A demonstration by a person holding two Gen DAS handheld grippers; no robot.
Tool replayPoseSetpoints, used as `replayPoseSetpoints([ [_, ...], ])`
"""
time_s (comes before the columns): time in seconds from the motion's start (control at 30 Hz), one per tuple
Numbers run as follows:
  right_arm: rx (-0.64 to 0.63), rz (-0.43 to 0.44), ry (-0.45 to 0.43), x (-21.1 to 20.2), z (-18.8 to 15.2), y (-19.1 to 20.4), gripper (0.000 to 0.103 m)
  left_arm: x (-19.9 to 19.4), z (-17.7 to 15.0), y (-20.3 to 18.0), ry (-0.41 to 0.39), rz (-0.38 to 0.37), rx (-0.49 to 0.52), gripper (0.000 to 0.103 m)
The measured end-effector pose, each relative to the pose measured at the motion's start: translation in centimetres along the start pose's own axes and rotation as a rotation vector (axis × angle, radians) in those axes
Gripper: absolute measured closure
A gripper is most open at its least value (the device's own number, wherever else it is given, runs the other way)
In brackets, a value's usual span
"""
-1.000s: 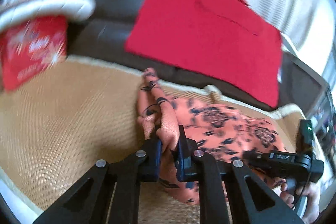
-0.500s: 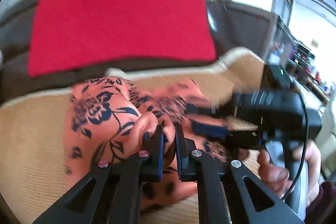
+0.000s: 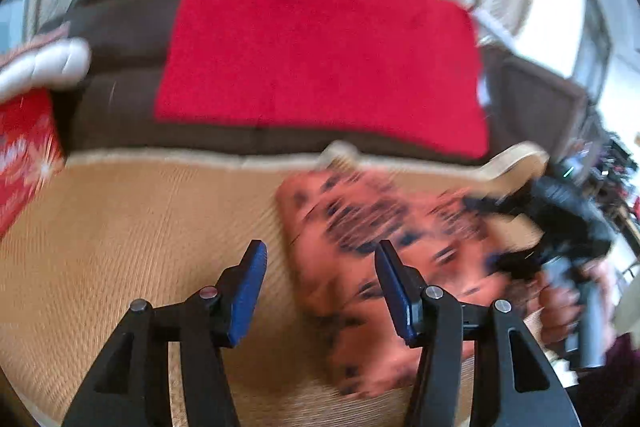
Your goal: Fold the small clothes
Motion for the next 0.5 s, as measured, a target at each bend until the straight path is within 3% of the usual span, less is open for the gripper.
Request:
replayPoseSetpoints([
  [0.13, -0.011, -0.018, 0.093, 4.1, -1.0, 0.9, 0.027, 3.6, -3.1, 0.2, 0.124, 0.023, 0.031, 0.047],
  [0.23, -0.084, -0.043, 0.128, 6.6, -1.7, 2.5, 0.027, 3.7, -3.0, -0.9, 0.108, -0.002, 0.057, 0.047],
  [0.3, -0.182, -0.103, 0.116, 7.4, -2.1, 3.6, 0.05, 3.6, -3.0, -1.0, 0.098, 0.005, 0.065, 0.047],
  [0.33, -0.217, -0.118, 0.117, 7.5, -2.2, 4.0, 0.079, 3.7, -2.9, -1.0, 0.102, -0.008, 0.047, 0.047],
  [0.4, -0.232, -0.104, 0.079, 6.7, -2.0, 5.0, 0.08, 3.3, -2.6, -0.9, 0.099, -0.041, 0.016, 0.047],
  [0.5, -0.334, -0.148, -0.016, 3.5, -1.2, 7.0, 0.082, 1.8, -1.7, -2.3, 0.028, -0.093, 0.017, 0.047],
])
Point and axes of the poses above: each gripper's, at about its wrist camera, not at the fingertips, and x roughly the way its jaws point, y to its left, z to its top, the point moved 7 cm from there along x, roughly the way its jaws point, and after that the axes turned 11 degrees about -x, right-handed, at the moved point
